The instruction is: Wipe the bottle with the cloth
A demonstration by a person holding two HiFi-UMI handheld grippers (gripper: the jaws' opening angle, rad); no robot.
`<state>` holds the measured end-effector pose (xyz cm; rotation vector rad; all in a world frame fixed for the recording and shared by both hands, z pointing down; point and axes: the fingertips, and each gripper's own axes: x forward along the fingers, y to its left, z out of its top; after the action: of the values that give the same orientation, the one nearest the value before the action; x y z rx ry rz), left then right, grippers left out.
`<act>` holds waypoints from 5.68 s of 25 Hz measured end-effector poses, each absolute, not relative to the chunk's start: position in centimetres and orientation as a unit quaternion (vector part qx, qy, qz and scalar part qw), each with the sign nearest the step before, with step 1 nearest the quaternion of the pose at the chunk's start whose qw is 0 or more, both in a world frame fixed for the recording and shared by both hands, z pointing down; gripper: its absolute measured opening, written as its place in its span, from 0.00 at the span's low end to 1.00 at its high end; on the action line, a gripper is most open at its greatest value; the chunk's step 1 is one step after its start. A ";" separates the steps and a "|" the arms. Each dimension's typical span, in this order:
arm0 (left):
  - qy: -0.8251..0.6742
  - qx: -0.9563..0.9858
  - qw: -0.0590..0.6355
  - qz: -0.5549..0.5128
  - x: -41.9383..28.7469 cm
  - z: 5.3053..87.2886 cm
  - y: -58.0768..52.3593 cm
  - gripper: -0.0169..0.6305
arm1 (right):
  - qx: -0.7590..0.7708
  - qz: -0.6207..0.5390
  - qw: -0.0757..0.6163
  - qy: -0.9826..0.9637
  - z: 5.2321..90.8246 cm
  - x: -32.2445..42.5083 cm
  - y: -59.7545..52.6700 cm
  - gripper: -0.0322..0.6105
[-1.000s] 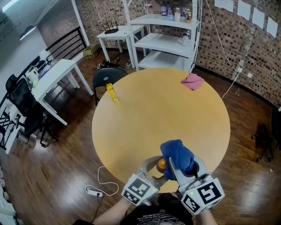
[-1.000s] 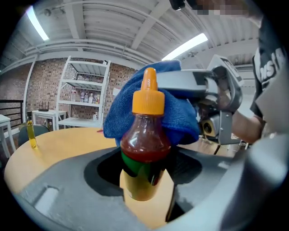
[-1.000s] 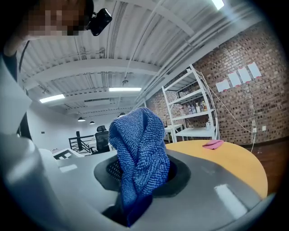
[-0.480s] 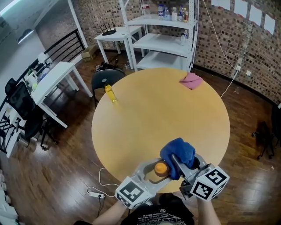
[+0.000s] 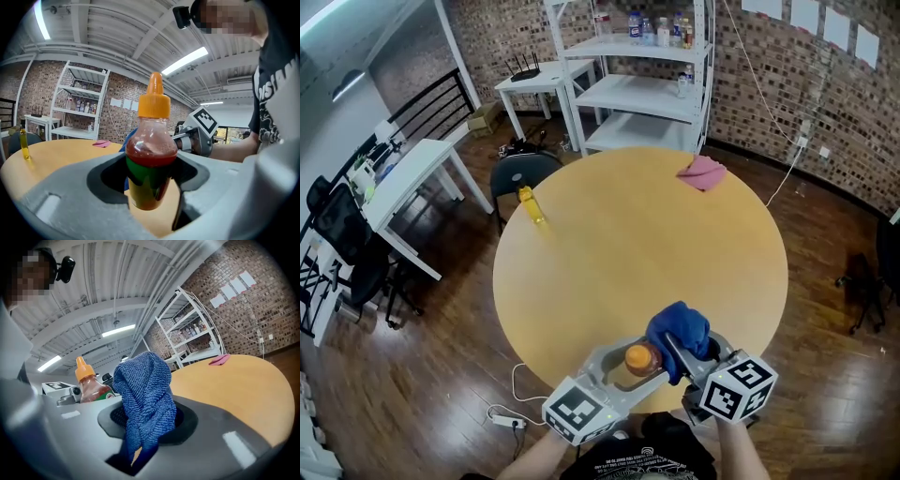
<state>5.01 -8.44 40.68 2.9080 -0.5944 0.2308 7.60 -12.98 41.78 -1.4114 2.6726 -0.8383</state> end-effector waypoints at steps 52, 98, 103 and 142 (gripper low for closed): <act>-0.307 0.934 0.185 0.012 2.6 40.0 -14.3 0.45 | -0.498 -0.284 0.154 0.805 40.3 7.7 -11.8 0.22; -0.299 0.939 0.120 0.120 4.8 44.1 -13.0 0.45 | -0.417 -0.186 0.144 0.878 31.2 6.8 -8.2 0.22; -0.290 0.941 0.104 0.142 5.7 44.3 -12.6 0.45 | -0.338 -0.142 0.115 0.923 29.4 3.0 -6.8 0.22; -0.283 0.947 0.086 0.124 3.9 42.8 -12.3 0.45 | -0.333 -0.102 0.009 0.937 33.7 4.8 -7.1 0.22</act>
<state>3.92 -12.34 42.85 2.8235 -0.8433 0.3691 4.75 -7.08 33.69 -1.0401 2.9277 -0.3191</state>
